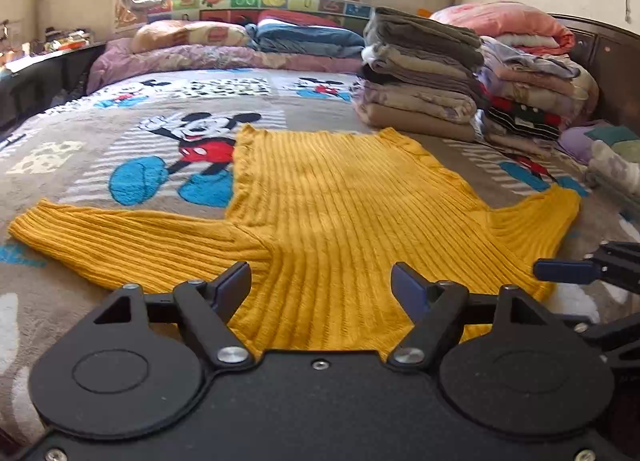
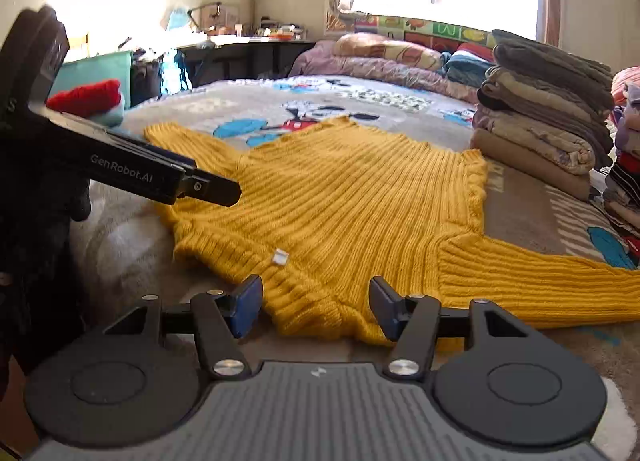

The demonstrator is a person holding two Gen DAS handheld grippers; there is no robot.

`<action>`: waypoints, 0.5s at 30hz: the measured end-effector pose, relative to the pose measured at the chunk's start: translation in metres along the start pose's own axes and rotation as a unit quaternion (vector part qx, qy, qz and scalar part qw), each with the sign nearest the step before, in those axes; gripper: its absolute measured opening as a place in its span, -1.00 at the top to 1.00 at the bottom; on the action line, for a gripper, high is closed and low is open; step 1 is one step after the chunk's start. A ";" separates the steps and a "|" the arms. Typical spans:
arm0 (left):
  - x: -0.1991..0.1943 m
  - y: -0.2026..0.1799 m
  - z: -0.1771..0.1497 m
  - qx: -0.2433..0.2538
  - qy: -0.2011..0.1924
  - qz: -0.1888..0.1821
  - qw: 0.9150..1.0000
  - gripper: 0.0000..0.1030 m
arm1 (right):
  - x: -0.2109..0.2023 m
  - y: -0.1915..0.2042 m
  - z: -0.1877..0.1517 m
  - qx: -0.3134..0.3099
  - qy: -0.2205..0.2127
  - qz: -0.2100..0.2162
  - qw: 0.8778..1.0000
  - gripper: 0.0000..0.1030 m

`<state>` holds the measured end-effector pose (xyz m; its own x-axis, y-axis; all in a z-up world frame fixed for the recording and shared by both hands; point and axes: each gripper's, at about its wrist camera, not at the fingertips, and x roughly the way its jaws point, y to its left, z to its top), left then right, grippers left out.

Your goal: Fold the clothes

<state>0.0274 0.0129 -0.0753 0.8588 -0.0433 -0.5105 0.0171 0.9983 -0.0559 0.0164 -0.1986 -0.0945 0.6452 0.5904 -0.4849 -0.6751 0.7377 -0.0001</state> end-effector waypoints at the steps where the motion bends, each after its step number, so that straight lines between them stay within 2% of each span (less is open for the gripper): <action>1: 0.004 0.000 -0.001 0.007 0.005 0.006 1.000 -0.50 | -0.001 -0.004 0.001 0.005 -0.007 -0.004 1.000 -0.13; 3: 0.023 -0.002 -0.009 0.026 0.055 0.007 0.998 -0.50 | 0.007 -0.013 0.000 0.012 0.004 -0.016 1.000 -0.13; 4: 0.034 -0.004 -0.018 0.047 0.076 0.011 0.996 -0.58 | 0.014 -0.018 -0.003 0.018 0.024 -0.019 0.999 -0.19; 5: 0.033 -0.007 -0.021 0.062 0.062 0.017 0.996 -0.60 | 0.022 -0.023 -0.007 0.026 0.047 -0.014 0.998 -0.26; 8: 0.030 -0.006 -0.014 0.052 0.063 0.016 0.997 -0.60 | 0.026 -0.029 -0.010 0.036 0.060 -0.001 0.998 -0.26; 11: 0.023 -0.003 -0.012 0.044 0.043 0.020 0.998 -0.60 | 0.013 -0.038 -0.007 0.053 0.040 0.008 0.998 -0.23; 13: 0.019 -0.004 -0.009 0.044 0.027 0.028 0.998 -0.60 | 0.004 -0.059 -0.008 0.111 0.019 0.014 0.994 -0.22; 15: 0.014 -0.008 -0.004 0.049 0.008 0.035 0.998 -0.60 | -0.005 -0.084 -0.012 0.176 -0.003 0.002 0.984 -0.23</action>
<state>0.0377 0.0039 -0.0854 0.8517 0.0277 -0.5232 0.0071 0.9979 0.0644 0.0658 -0.2678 -0.1028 0.6458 0.5952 -0.4782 -0.5129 0.8021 0.3059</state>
